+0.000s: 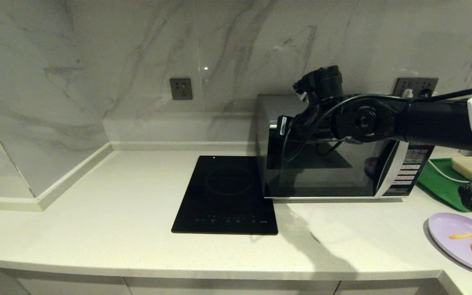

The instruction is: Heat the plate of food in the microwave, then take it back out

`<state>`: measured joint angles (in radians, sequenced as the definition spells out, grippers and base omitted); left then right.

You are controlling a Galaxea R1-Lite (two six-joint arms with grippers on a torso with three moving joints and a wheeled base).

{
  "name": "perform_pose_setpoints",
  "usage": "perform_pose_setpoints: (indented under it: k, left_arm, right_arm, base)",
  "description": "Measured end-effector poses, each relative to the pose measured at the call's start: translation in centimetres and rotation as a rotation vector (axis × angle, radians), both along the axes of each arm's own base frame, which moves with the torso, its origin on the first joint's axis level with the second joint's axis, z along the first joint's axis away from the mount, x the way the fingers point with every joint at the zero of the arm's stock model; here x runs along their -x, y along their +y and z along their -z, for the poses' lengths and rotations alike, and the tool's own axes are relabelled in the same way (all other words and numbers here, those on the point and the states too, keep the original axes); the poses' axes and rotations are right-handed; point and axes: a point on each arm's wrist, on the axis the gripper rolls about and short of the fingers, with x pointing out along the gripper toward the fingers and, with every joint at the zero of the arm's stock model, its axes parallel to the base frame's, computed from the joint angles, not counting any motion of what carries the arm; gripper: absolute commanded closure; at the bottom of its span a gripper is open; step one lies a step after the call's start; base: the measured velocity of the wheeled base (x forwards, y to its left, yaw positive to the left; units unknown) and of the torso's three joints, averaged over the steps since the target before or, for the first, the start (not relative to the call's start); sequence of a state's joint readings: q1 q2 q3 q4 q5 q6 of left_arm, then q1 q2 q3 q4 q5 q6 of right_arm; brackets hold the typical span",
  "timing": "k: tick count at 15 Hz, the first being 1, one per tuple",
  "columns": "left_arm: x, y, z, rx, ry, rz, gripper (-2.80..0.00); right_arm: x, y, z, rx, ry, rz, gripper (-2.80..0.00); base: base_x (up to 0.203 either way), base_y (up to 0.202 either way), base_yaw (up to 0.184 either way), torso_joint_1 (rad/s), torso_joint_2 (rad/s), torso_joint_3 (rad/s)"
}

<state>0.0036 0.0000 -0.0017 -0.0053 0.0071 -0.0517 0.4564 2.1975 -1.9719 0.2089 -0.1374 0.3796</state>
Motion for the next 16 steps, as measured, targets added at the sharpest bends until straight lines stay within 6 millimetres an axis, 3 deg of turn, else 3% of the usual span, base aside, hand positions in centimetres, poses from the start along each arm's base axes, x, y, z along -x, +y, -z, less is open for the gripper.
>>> perform_pose_setpoints:
  k: [5, 9, 12, 16]
  left_arm:
    - [0.0, 0.0, 0.0, 0.0, 0.0, 0.0, 0.0]
    - [0.0, 0.0, 0.0, 0.0, 0.0, 0.0, 0.0]
    - [0.0, 0.0, 0.0, 0.0, 0.0, 0.0, 0.0]
    - [0.0, 0.0, 0.0, 0.0, 0.0, 0.0, 0.0]
  right_arm:
    - [-0.3, 0.1, 0.4, 0.0, -0.006, 0.011, 0.0]
    - [1.2, -0.7, -0.7, 0.0, 0.029, 0.025, 0.0]
    - [5.9, -2.8, -4.0, 0.02, 0.076, 0.018, 0.0]
    - [16.3, -8.1, -10.3, 0.045, 0.109, 0.047, 0.0]
  base:
    - [0.0, 0.0, 0.0, 0.0, 0.0, 0.0]
    - [0.0, 0.0, 0.0, 0.0, 0.0, 0.0]
    - [0.0, 0.0, 0.0, 0.0, 0.0, 0.0]
    - [0.0, 0.0, 0.0, 0.0, 0.0, 0.0]
